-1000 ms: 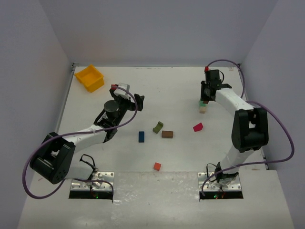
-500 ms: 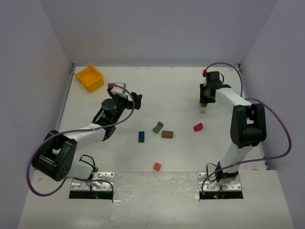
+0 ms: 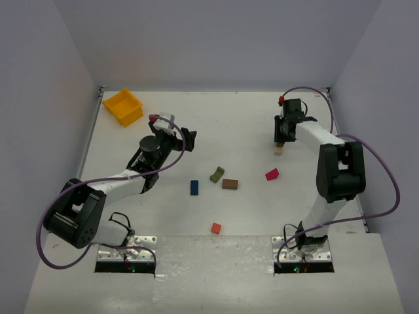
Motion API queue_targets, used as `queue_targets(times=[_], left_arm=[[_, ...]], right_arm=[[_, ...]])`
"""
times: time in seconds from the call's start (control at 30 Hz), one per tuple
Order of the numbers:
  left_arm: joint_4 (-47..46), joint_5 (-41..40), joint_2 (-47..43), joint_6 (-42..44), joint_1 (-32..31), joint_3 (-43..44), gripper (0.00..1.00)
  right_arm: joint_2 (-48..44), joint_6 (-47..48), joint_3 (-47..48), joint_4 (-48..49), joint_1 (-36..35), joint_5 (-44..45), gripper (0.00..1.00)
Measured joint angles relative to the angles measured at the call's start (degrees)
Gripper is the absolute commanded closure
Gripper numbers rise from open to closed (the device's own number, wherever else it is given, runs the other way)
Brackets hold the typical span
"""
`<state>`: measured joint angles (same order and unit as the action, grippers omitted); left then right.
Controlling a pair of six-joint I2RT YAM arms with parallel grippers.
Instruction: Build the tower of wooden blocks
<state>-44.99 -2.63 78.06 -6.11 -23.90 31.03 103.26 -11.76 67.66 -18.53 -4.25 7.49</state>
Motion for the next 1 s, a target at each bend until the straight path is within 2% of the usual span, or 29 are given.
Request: queue_targets(times=[1.0], left_arm=[[-0.6, 2.9, 0.0, 0.1, 0.0, -0.1, 0.00]], right_arm=[[0.0, -0.5, -4.3, 5.2, 0.0, 2.3, 0.82]])
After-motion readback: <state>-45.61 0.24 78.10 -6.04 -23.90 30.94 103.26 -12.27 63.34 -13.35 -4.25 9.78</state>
